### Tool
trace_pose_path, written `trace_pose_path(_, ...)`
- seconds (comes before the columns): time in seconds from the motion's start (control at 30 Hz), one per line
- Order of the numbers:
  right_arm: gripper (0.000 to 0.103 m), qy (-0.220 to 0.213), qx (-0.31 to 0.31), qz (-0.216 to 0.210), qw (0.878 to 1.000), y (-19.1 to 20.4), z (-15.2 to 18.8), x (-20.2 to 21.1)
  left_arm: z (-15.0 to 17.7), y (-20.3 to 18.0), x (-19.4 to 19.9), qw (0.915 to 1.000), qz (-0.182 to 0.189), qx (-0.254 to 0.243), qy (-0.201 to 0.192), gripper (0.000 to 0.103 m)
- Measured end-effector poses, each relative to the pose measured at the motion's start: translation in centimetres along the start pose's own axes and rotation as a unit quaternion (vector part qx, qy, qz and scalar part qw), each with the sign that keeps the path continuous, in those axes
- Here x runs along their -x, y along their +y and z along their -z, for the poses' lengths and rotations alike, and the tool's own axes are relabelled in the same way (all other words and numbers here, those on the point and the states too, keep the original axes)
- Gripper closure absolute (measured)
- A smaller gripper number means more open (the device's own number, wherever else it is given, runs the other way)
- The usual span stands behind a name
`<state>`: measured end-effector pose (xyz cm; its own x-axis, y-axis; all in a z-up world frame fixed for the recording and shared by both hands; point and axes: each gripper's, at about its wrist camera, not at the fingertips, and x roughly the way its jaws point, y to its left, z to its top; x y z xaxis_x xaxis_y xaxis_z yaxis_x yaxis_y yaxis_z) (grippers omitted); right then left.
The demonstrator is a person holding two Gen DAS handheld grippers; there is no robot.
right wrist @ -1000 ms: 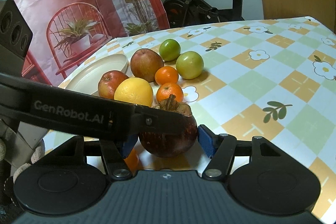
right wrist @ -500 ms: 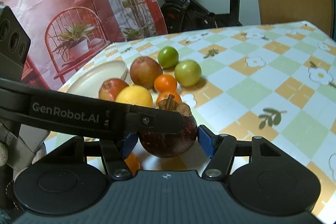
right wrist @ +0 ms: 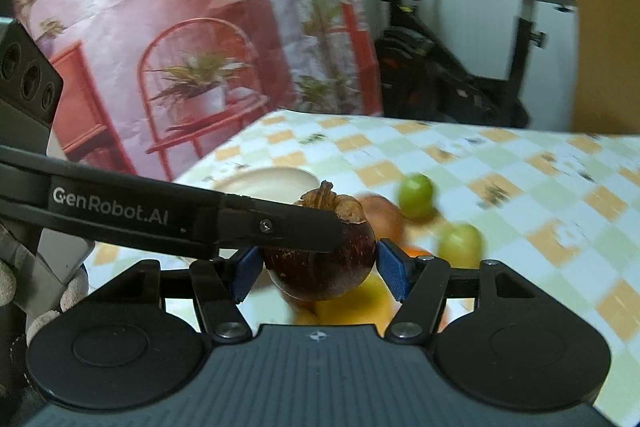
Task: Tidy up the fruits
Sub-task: 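Carry the mangosteen with the left tool over the beige plate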
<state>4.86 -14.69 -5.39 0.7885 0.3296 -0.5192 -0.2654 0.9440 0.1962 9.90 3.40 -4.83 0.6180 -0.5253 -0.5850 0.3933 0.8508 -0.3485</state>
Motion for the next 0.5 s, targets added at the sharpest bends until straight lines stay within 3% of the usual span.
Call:
trace_pose_path(0.2,0.038,0.009,0.026,-0.050,0.998,3.8,-2.9,-5.5,-1.8,5.8,1.4,0.9987,-0.043,0.027,-0.003,0.049)
trace_pose_path(0.5,0.038,0.051,0.051,-0.084,0.994,8.5,-4.1,-15.5,-3.4,13.6,-0.2,0.9914,-0.107,0.074,0.014,0.049)
